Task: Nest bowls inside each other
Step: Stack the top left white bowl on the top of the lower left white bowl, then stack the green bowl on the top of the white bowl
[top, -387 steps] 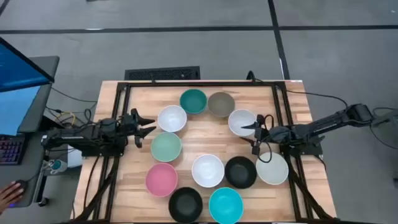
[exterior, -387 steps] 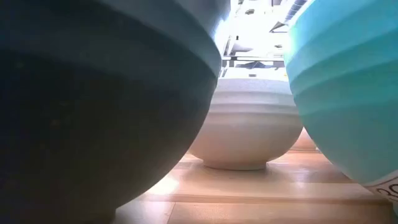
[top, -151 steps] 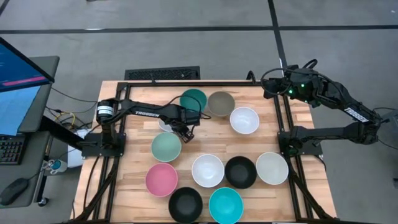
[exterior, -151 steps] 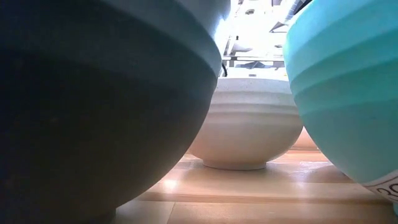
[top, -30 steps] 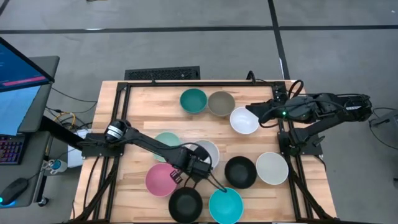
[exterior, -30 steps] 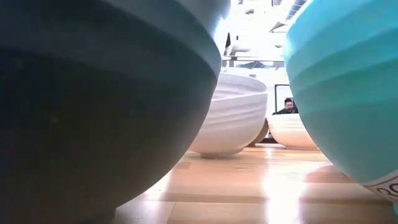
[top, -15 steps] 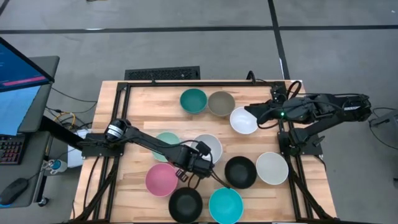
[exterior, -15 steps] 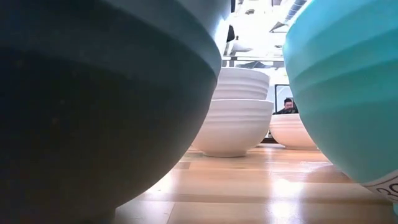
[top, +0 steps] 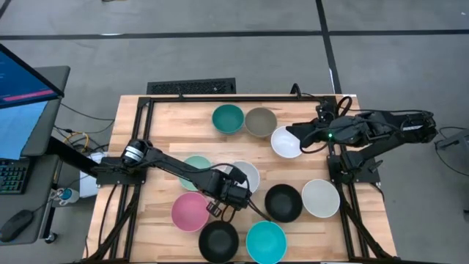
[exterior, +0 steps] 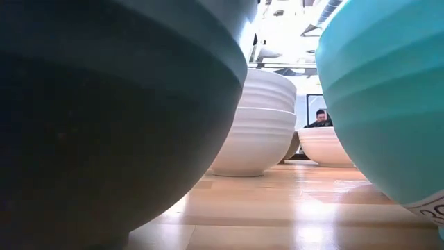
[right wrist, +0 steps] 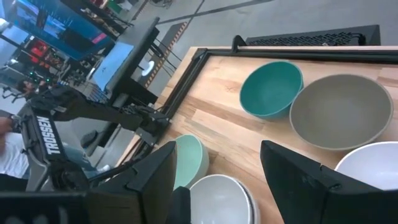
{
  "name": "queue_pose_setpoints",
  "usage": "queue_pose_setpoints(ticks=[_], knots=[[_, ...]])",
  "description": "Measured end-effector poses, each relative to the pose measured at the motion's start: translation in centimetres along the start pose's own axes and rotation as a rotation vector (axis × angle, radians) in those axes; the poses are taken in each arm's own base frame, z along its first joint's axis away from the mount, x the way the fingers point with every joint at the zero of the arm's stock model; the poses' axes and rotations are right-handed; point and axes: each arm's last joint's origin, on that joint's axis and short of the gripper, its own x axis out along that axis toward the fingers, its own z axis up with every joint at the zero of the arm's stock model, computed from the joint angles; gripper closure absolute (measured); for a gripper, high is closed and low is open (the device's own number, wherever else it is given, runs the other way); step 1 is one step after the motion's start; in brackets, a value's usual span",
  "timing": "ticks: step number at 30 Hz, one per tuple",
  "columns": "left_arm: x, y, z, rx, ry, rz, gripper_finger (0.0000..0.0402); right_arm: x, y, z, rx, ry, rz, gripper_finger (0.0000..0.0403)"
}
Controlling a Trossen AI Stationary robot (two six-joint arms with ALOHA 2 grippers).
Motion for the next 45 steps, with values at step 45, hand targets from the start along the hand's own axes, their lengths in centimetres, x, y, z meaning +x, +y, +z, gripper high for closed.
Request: queue_pose_setpoints(ticks=[45], knots=[[-7.4, 2.2, -12.5, -0.815, 0.043, 0.022, 0.0316, -3.5, -4.6, 1.4, 0.016, -0.019, -0.166, 0.0147]])
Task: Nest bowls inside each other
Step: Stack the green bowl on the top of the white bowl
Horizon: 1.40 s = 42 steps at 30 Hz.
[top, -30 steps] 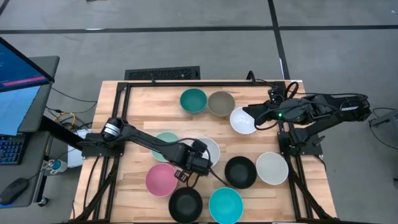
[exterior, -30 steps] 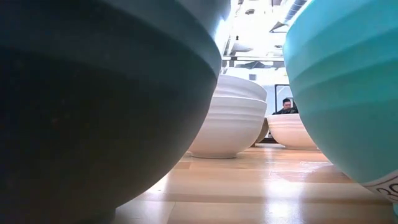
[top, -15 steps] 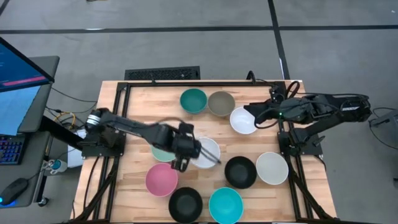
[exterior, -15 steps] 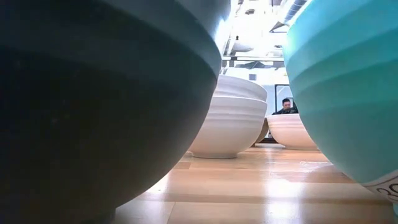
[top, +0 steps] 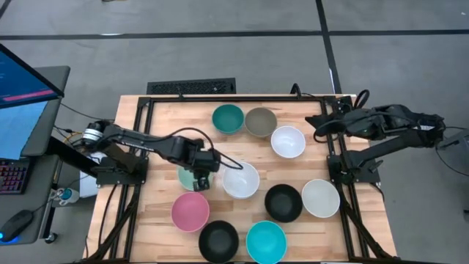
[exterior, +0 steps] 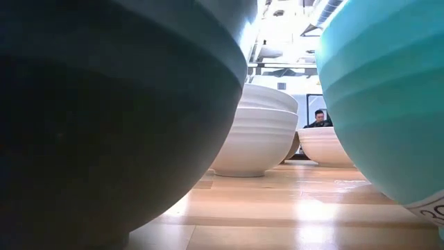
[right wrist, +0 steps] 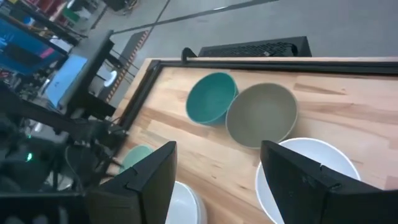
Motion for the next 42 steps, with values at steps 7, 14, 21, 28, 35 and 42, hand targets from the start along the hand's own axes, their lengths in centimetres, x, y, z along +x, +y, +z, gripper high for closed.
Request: queue_pose_setpoints(ticks=[7, 14, 21, 28, 35, 42], knots=[[-1.4, 3.4, -2.7, 0.071, 0.106, 0.118, 0.0316, 0.1, -0.4, -0.2, -0.047, 0.023, -0.037, 0.0147], [-0.1, 5.8, -3.8, -0.03, 0.054, -0.064, 0.0316, 0.0, -0.8, -0.5, -0.095, 0.045, -0.079, 0.0147], [1.7, 6.7, -4.7, -0.034, 0.075, -0.117, 0.0316, -0.5, -1.3, -0.2, -0.172, 0.024, -0.075, 0.0147], [2.3, 7.3, -5.0, -0.072, 0.094, -0.096, 0.0316, -0.9, -1.6, 0.0, -0.19, 0.011, -0.061, 0.0147], [2.8, 8.4, -4.4, -0.109, 0.059, -0.081, 0.0316, -0.8, -1.7, 0.1, -0.177, 0.002, -0.077, 0.0147], [4.1, 8.7, -3.9, -0.076, 0.09, -0.134, 0.0316, -0.6, -1.9, 0.5, -0.149, -0.02, -0.111, 0.0147]])
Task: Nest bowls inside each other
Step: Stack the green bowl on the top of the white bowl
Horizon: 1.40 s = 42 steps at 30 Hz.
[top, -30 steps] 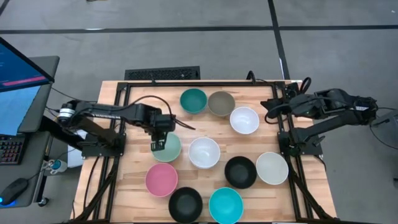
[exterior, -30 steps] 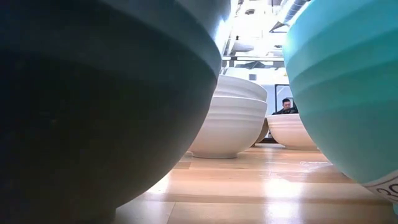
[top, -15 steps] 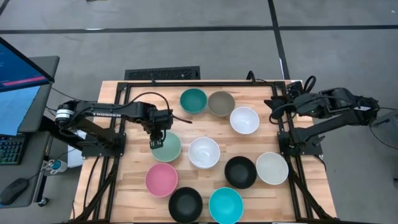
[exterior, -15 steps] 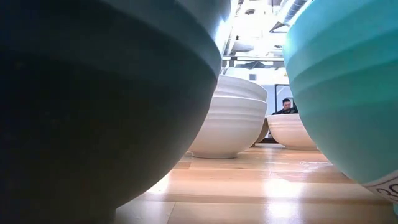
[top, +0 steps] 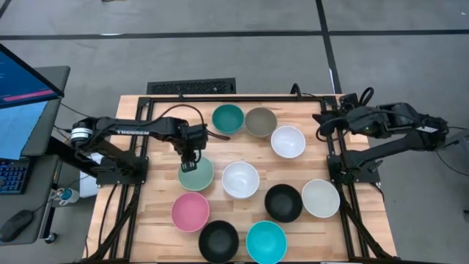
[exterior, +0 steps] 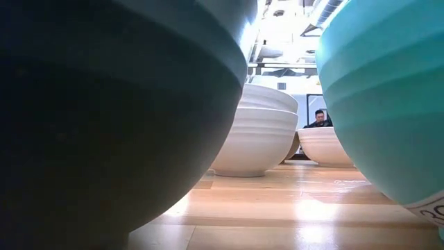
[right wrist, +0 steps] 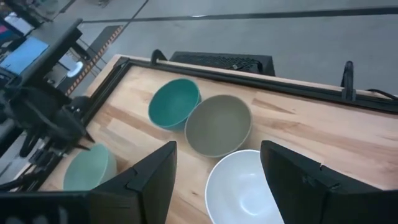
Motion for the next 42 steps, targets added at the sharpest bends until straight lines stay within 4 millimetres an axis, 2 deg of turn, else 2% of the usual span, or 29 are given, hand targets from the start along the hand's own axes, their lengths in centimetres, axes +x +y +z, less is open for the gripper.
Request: queue_pose_setpoints(ticks=[6, 14, 22, 26, 32, 35, 42], knots=[[0.7, 0.0, 0.2, 0.016, -0.018, -0.006, 0.0316, 0.2, -0.2, 0.2, 0.011, -0.011, -0.027, 0.0147], [3.0, 0.2, -1.2, -0.01, 0.029, -0.038, 0.0316, 0.2, -0.4, 0.4, 0.024, -0.02, -0.044, 0.0147], [3.1, 0.3, -1.2, 0.01, 0.022, 0.005, 0.0336, 0.4, -0.5, 0.5, 0.041, -0.031, -0.063, 0.0147], [1.9, 0.1, -0.2, -0.025, -0.02, -0.02, 0.0338, 0.4, -0.6, 0.6, 0.053, -0.02, -0.064, 0.0147], [-1.0, -0.3, 1.7, 0.002, -0.109, 0.046, 0.0308, 0.5, -0.7, 0.7, 0.055, -0.022, -0.071, 0.0147], [-0.9, 0.1, 1.2, 0.029, -0.062, 0.101, 0.0278, 0.5, -0.7, 0.7, 0.055, -0.022, -0.071, 0.0147], [0.6, 0.6, 0.0, 0.041, 0.01, 0.095, 0.0222, 0.5, -0.7, 0.7, 0.056, -0.021, -0.07, 0.0147]])
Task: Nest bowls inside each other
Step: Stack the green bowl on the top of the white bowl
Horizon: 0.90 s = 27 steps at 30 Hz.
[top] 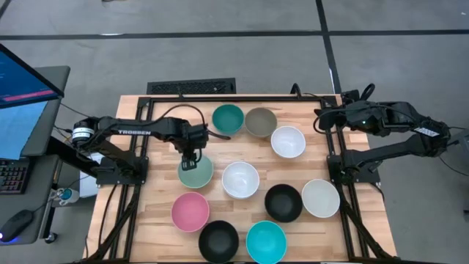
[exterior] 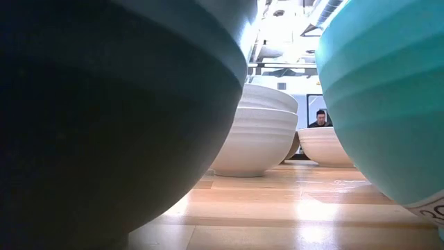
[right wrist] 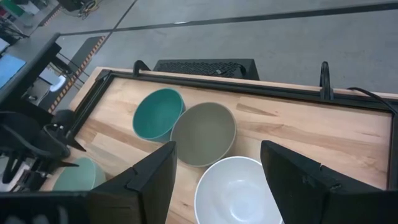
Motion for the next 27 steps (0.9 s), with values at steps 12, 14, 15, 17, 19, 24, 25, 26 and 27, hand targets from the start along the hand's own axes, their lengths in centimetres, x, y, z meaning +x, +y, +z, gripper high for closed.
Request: queue_pose_setpoints(ticks=[12, 14, 15, 17, 19, 24, 25, 26, 27], knots=[[2.4, 0.3, -1.4, -0.004, 0.034, -0.008, 0.023, 0.0, 0.0, 0.0, 0.002, 0.0, 0.0, 0.0147], [2.4, 0.3, -1.3, -0.004, 0.031, -0.009, 0.0236, 0.0, 0.0, 0.0, 0.002, 0.0, 0.0, 0.0147], [2.4, 0.3, -1.3, -0.004, 0.032, -0.012, 0.024, 0.0, 0.0, 0.0, 0.002, 0.0, 0.0, 0.0147], [2.4, 0.3, -1.3, -0.004, 0.024, -0.014, 0.0254, 0.0, 0.0, 0.0, 0.002, 0.0, 0.0, 0.0147], [2.4, 0.4, -1.1, -0.004, 0.009, -0.019, 0.0274, 0.0, 0.0, 0.0, 0.002, 0.0, 0.0, 0.0147], [3.4, 0.6, -1.6, -0.034, 0.005, -0.056, 0.0332, 0.0, 0.0, 0.0, 0.002, 0.0, 0.0, 0.0147], [3.4, 0.6, -1.7, -0.038, 0.01, -0.056, 0.0343, 0.0, 0.0, 0.0, 0.003, 0.0, 0.0, 0.0147], [3.5, 0.6, -1.7, -0.039, 0.012, -0.055, 0.0354, 0.0, 0.0, 0.0, 0.003, 0.0, 0.0, 0.0147], [3.5, 0.7, -1.7, -0.039, 0.011, -0.052, 0.0364, 0.0, 0.0, 0.0, 0.003, 0.0, 0.0, 0.0147]])
